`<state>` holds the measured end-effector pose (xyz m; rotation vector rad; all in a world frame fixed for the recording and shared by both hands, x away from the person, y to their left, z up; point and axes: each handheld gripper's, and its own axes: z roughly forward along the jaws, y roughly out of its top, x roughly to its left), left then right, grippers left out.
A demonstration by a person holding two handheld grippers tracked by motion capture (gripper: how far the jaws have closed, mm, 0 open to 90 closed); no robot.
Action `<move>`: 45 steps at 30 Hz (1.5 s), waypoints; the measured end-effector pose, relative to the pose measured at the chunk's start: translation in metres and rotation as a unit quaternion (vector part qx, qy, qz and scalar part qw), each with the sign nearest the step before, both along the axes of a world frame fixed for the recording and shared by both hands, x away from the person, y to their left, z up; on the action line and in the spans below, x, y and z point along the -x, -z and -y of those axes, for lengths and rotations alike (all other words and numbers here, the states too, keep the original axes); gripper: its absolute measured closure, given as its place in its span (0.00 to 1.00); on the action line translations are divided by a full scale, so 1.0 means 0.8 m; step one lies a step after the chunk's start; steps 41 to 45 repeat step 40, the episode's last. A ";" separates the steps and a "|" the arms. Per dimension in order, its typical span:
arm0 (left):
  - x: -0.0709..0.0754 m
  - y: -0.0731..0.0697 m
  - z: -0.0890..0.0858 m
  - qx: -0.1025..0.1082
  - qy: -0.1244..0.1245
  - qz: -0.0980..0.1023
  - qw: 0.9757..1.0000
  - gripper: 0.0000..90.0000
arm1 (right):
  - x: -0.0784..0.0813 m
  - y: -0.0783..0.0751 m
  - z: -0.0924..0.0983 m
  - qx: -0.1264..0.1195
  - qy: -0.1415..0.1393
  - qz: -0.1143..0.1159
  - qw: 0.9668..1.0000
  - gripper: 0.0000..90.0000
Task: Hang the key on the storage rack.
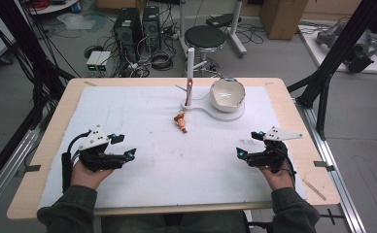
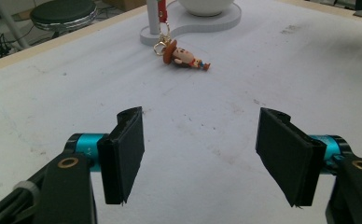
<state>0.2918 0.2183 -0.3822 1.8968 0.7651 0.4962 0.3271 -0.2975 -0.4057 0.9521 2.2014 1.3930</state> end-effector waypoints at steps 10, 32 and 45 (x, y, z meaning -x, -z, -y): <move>0.009 0.006 -0.014 0.004 -0.018 0.004 1.000 0.36 | -0.001 0.001 0.000 0.002 -0.001 0.000 1.000 0.11; 0.020 0.020 -0.036 0.007 -0.048 0.012 0.999 0.34 | -0.002 0.007 -0.003 0.016 -0.006 -0.009 1.000 0.11; 0.019 0.020 -0.038 0.009 -0.047 0.014 0.999 0.34 | -0.003 0.008 -0.005 0.021 -0.007 -0.008 1.000 0.11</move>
